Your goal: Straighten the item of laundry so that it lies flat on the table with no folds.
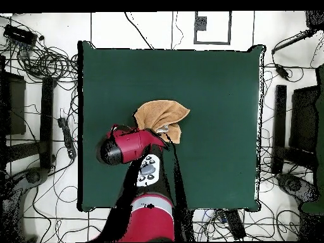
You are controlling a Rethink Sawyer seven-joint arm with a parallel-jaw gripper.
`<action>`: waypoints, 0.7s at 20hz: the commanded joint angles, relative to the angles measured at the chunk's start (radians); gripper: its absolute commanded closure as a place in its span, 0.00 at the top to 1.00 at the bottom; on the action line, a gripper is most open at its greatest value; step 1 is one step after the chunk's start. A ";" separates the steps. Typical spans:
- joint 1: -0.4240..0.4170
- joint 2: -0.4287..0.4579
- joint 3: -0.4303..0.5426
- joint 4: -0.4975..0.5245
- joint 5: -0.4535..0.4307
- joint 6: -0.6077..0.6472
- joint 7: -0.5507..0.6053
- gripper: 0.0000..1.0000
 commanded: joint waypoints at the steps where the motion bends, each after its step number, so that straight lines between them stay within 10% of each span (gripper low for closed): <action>1: 0.000 0.012 0.118 -0.030 -0.031 -0.026 0.025 1.00; 8: 0.088 -0.039 0.008 -0.008 -0.016 -0.039 0.099 1.00; 14: 0.031 -0.164 0.095 0.079 -0.007 0.089 0.026 1.00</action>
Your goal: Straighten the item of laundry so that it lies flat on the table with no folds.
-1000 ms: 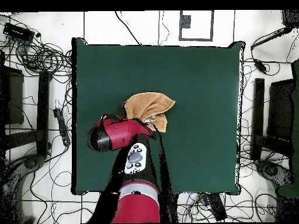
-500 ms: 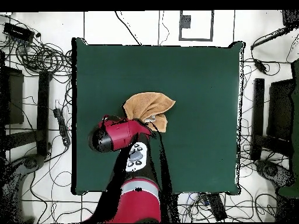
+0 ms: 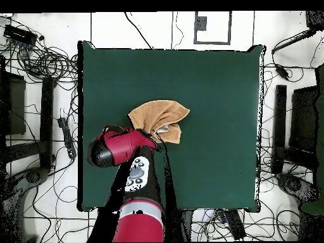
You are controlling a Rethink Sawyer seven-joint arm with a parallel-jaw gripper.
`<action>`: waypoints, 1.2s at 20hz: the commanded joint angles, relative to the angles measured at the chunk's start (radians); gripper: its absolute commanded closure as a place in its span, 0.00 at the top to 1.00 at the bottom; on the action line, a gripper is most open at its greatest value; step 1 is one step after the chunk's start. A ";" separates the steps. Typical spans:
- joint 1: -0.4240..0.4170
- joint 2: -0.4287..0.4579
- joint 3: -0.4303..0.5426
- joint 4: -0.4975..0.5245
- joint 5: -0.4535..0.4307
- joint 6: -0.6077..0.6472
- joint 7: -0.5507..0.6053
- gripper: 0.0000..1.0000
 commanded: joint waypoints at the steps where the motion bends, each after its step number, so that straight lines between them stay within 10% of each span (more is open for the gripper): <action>1: -0.019 -0.138 0.106 0.089 -0.001 0.103 0.020 1.00; 24: -0.100 -0.036 0.153 0.023 -0.073 0.060 -0.024 1.00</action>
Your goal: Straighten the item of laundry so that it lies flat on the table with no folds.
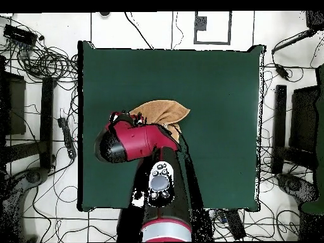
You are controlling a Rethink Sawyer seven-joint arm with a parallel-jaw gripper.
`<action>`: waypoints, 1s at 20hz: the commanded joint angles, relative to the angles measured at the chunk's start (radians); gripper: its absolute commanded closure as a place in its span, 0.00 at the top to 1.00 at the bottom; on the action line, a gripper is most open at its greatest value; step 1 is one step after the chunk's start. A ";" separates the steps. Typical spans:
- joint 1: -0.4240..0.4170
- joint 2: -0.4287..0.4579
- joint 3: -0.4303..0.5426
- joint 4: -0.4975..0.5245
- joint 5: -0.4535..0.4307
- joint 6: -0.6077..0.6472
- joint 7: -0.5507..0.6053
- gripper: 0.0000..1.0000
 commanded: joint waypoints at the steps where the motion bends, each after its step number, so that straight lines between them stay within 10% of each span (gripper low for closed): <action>1: 0.007 0.101 0.118 -0.001 -0.051 0.049 -0.018 1.00; 20: 0.061 0.147 0.069 -0.043 -0.065 -0.009 0.031 1.00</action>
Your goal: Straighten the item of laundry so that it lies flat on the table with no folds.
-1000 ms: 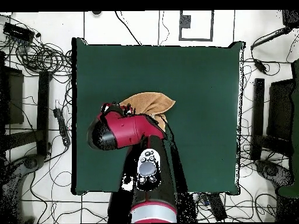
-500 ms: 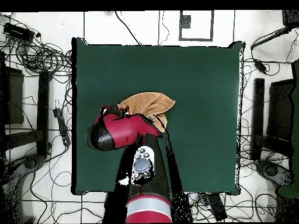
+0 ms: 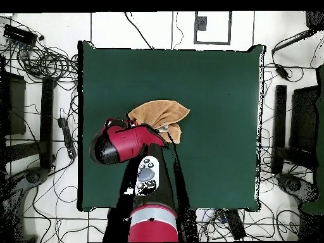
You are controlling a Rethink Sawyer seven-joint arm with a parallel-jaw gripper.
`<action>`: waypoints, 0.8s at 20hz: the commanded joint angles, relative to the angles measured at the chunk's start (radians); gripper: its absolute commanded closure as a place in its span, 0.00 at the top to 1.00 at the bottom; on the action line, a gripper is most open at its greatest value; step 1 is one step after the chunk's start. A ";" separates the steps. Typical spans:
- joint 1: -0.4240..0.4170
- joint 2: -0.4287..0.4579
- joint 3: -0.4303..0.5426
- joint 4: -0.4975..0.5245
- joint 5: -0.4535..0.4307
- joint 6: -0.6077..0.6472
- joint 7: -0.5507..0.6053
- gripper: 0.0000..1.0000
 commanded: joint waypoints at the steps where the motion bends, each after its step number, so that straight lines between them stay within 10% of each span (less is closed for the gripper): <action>1: 0.008 0.071 0.075 -0.017 -0.039 -0.012 0.027 1.00; 15: -0.008 0.091 0.092 -0.031 -0.057 -0.037 0.011 1.00; 16: -0.009 0.094 0.093 -0.032 -0.066 -0.056 0.017 0.00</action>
